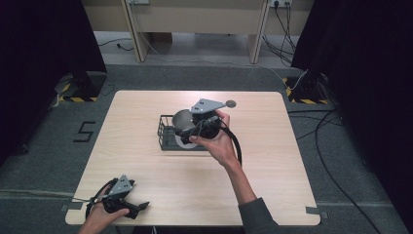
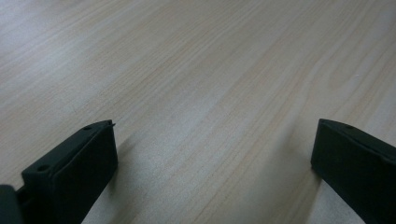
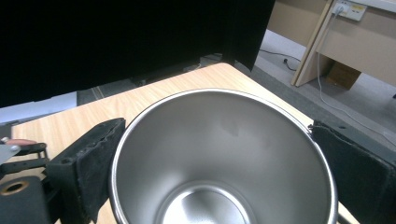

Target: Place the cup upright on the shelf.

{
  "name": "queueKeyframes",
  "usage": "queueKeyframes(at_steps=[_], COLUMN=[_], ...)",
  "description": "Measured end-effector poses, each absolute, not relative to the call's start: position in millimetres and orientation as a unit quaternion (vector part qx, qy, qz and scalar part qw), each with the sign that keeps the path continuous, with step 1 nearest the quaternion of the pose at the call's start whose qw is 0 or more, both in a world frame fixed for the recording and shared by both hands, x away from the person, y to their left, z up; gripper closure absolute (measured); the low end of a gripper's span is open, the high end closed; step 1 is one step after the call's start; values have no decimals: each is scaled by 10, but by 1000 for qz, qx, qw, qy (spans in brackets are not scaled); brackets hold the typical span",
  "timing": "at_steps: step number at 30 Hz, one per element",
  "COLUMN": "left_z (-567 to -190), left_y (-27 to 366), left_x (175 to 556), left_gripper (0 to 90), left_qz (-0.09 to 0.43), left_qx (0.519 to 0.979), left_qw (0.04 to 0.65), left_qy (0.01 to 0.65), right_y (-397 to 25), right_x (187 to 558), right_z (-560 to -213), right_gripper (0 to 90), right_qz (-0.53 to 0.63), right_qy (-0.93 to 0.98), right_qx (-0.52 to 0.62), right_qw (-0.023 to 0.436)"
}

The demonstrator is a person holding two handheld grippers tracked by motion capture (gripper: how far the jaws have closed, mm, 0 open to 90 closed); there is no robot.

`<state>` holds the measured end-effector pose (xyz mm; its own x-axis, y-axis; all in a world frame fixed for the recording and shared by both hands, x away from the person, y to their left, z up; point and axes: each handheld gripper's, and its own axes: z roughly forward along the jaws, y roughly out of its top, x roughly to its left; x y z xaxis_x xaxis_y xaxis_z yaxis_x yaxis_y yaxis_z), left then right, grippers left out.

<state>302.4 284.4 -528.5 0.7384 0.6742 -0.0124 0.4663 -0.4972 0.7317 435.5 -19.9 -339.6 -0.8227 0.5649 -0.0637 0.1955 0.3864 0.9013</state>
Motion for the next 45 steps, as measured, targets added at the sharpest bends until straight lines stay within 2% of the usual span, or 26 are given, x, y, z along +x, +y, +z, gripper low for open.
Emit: queueKeyframes(at_steps=[10,24,45], left_z=[-5286,-5286,-5286], left_y=[2843,2844,2843], left_x=[3024,3024,3023], left_gripper=[0,0,0], left_qz=[139,139,138], left_qx=[854,854,854], left_qw=[375,374,375], left_qy=[333,333,332], right_y=[-115,-76,-16], right_x=[4625,4988,5193], right_z=[-3370,-3508,-3691], right_gripper=[64,64,64], right_qz=[492,480,460], right_qy=[816,815,820], right_qx=[239,267,291], right_qw=[184,184,177])
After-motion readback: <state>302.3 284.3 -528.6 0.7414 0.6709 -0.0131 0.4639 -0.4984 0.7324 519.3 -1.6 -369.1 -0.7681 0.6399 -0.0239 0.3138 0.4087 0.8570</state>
